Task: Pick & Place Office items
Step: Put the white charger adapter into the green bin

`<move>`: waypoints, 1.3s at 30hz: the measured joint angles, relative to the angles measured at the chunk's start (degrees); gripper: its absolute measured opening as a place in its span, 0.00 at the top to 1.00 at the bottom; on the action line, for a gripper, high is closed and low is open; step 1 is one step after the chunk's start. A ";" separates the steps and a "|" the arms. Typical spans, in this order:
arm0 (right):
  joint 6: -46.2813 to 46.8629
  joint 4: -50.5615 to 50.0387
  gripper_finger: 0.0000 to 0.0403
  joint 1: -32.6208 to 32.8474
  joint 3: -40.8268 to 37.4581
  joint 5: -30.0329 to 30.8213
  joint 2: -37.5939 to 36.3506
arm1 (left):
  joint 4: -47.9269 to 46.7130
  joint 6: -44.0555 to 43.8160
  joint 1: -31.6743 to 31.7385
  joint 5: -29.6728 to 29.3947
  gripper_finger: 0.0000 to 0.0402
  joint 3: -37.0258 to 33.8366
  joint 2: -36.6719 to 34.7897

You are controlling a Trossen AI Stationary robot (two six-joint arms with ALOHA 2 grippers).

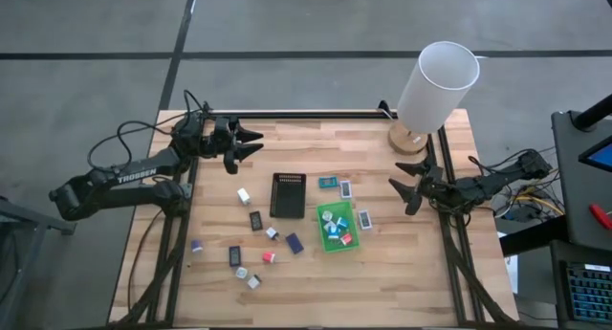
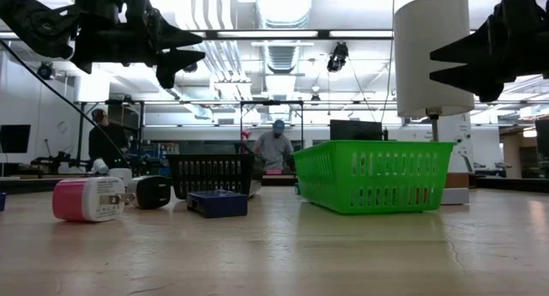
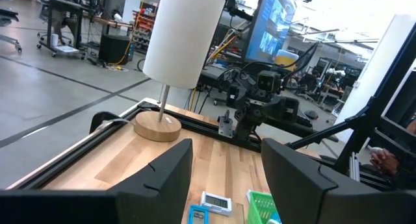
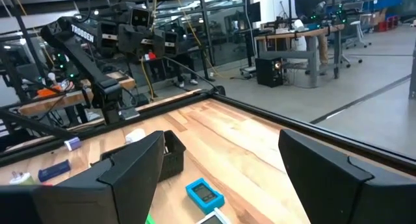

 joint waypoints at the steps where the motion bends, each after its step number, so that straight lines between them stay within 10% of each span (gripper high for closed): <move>1: -0.04 0.00 0.26 0.00 0.00 0.00 0.00 | 0.01 0.00 0.02 -0.02 0.53 0.00 0.00; 22: -0.04 -0.02 0.25 0.00 0.00 -0.20 0.00 | -4.33 -2.87 0.09 -0.51 0.53 -0.02 -0.08; 30: -0.04 -0.03 0.26 0.00 0.00 -0.20 0.00 | -17.88 -5.70 -7.55 -11.34 0.53 -0.06 -0.51; 39: -0.04 -0.07 0.28 0.00 0.00 -0.17 0.04 | -30.73 -16.99 -25.36 -37.35 0.53 0.54 -3.74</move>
